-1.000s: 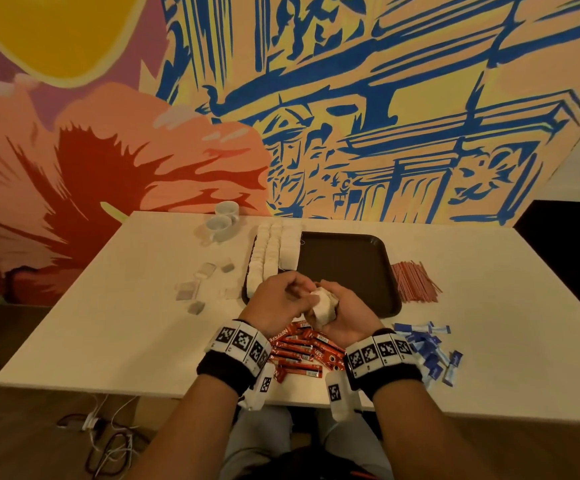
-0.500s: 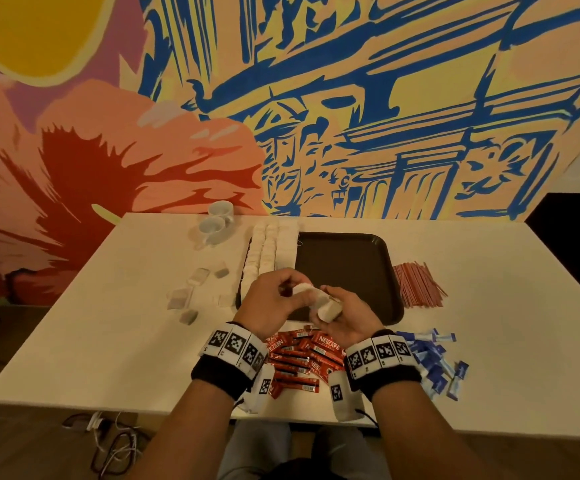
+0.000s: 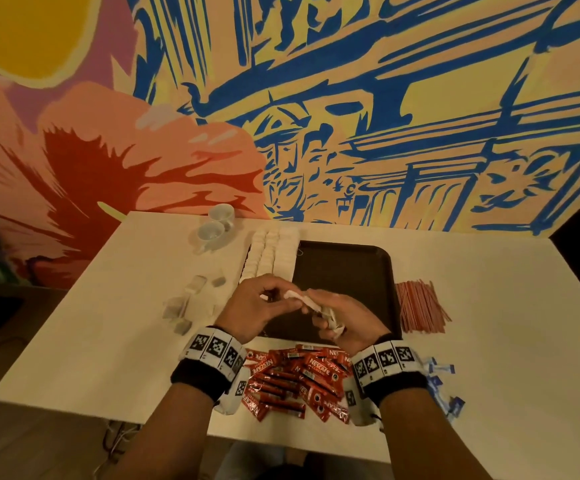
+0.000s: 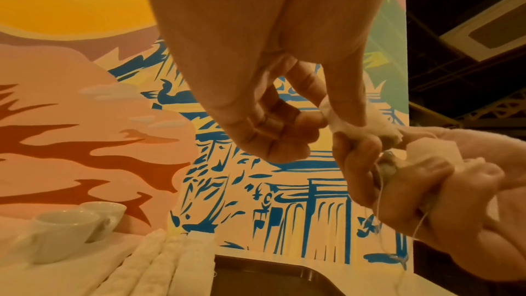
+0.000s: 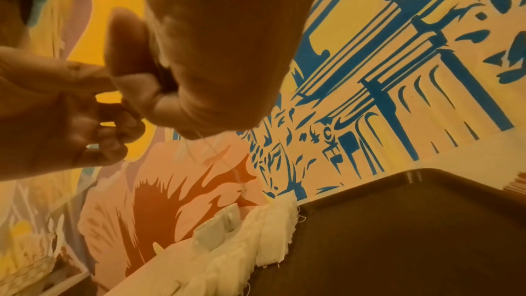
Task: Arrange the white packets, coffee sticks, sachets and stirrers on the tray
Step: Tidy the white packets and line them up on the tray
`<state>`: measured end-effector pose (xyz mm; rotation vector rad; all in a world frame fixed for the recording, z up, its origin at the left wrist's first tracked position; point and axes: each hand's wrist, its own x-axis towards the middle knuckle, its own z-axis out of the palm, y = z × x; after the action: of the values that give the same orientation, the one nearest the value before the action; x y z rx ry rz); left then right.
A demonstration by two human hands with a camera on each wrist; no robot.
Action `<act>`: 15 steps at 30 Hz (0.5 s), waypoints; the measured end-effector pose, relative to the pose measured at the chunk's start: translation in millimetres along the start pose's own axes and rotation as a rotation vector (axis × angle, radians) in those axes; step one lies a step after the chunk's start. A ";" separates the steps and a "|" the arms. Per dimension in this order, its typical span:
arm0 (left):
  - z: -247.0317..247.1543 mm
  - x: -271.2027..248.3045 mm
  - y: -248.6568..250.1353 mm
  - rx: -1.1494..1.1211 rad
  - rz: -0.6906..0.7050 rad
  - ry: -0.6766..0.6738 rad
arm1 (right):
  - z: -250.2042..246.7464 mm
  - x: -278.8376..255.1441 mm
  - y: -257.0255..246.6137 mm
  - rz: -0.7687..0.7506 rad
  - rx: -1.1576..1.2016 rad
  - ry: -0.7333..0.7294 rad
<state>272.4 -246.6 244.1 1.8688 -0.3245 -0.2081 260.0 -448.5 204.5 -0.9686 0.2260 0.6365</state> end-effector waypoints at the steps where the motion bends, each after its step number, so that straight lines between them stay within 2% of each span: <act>1: -1.4 0.7 2.1 0.009 0.000 0.008 | 0.8 -3.1 -3.7 -0.036 -0.027 0.014; 5: -5.0 4.0 13.2 0.022 -0.019 0.019 | 1.9 -14.8 -18.2 -0.133 -0.123 0.083; 10: -2.9 6.0 33.5 -0.071 -0.120 -0.004 | 5.1 -20.3 -33.0 -0.194 -0.265 0.173; 15: -3.3 10.7 42.6 -0.170 -0.158 0.041 | 16.8 -13.4 -36.6 -0.237 -0.394 0.214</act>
<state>278.4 -259.6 285.7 1.7288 -0.1261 -0.2954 269.5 -454.8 245.4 -1.4228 0.1730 0.3634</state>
